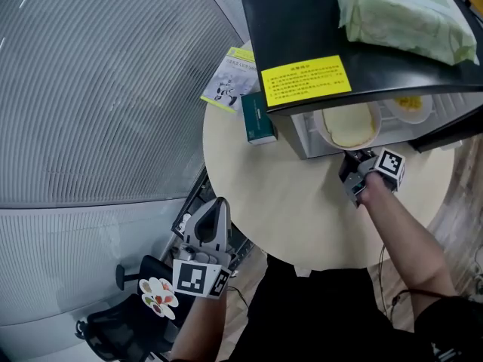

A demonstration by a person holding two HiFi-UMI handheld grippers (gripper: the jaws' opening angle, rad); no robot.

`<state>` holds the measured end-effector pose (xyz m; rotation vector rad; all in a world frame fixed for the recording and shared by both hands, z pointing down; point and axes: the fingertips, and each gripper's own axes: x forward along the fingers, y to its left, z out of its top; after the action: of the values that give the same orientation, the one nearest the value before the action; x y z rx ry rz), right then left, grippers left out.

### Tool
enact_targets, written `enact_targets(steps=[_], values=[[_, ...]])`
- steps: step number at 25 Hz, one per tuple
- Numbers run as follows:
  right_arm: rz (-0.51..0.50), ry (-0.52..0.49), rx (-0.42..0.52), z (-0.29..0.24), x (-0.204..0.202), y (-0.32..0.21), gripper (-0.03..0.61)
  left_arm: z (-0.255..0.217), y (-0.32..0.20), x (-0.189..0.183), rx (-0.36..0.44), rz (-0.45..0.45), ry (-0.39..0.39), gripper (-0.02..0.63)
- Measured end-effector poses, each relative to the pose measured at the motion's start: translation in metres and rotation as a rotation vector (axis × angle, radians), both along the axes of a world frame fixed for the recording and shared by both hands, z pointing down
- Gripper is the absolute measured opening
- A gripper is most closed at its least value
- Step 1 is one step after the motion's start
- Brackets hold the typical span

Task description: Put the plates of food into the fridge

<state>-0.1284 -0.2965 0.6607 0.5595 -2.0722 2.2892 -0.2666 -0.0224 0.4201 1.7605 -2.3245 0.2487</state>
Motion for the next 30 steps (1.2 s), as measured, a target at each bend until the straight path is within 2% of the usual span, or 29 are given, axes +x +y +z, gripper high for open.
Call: enact_targets(steps=[3, 7, 10, 11, 12, 16, 18, 23, 30], values=[[0.011, -0.018, -0.016, -0.001, -0.009, -0.006, 0.023, 0.003, 0.006, -0.004, -0.007, -0.011, 0.006, 0.003], [0.01, -0.091, -0.03, -0.007, -0.023, -0.01, 0.023, 0.002, 0.01, -0.008, -0.009, -0.017, 0.007, 0.003], [-0.024, -0.069, -0.005, -0.006, -0.028, -0.008, 0.032, 0.003, 0.011, -0.01, -0.006, -0.02, 0.015, 0.003], [-0.039, -0.063, -0.013, -0.005, -0.03, -0.005, 0.07, 0.003, 0.012, -0.01, -0.006, -0.022, 0.016, 0.003], [-0.053, -0.062, -0.028, -0.004, -0.032, -0.002, 0.142, 0.004, 0.012, -0.011, -0.006, -0.024, 0.016, 0.003], [-0.101, -0.037, -0.075, -0.006, -0.034, 0.012, 0.232, 0.003, 0.014, -0.01, -0.004, -0.026, 0.018, 0.003], [-0.13, 0.0, -0.089, -0.004, -0.03, 0.021, 0.256, 0.002, 0.014, -0.01, -0.002, -0.027, 0.017, 0.003], [-0.185, 0.07, -0.091, 0.008, -0.018, 0.04, 0.281, -0.003, 0.012, -0.006, 0.004, -0.017, 0.009, 0.003], [-0.209, 0.068, -0.059, 0.015, -0.005, 0.058, 0.281, -0.013, 0.011, 0.003, 0.019, 0.002, -0.007, 0.003]])
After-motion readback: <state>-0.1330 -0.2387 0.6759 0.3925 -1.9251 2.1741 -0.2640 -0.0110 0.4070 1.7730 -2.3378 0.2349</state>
